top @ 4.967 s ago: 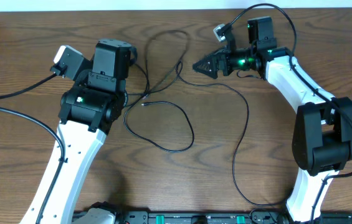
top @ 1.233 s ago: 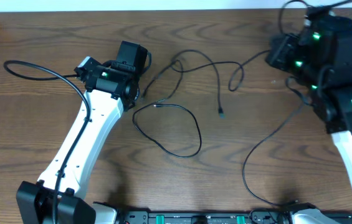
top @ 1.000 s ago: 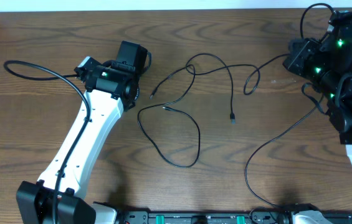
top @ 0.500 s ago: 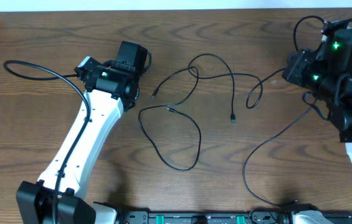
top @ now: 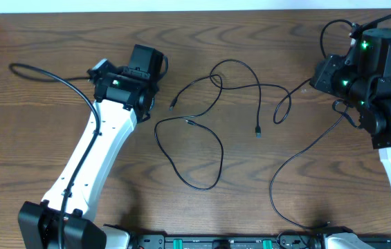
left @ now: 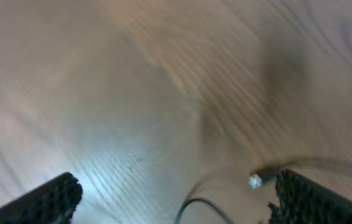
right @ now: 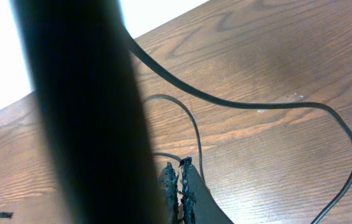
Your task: Untangle cables
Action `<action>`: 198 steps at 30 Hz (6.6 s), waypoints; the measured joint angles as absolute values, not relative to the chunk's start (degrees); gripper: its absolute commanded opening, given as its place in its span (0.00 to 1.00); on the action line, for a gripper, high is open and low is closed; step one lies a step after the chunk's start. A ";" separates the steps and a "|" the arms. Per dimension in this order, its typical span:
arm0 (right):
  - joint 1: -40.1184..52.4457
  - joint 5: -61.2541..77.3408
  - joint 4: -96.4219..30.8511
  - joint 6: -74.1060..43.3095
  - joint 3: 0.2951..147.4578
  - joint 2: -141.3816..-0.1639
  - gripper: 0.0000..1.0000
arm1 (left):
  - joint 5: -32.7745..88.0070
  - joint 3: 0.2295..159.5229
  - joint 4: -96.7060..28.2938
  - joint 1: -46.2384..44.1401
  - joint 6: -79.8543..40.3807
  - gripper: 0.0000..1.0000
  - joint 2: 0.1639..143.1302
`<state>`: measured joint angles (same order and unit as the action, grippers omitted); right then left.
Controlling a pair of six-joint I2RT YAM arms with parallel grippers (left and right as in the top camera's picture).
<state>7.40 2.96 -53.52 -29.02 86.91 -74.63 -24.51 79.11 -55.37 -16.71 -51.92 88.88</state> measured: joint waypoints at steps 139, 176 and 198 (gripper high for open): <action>7.40 2.72 -53.76 -29.02 86.91 -74.63 0.01 | 16.29 78.48 -29.32 6.00 -26.15 0.08 96.88; 7.40 -6.17 -52.99 -29.56 86.91 -74.65 0.01 | 20.67 78.74 -44.84 9.15 -32.10 0.08 96.86; 7.35 -28.73 -63.22 -30.04 87.07 -76.40 0.01 | 20.64 74.41 -46.24 4.84 -8.69 0.08 96.86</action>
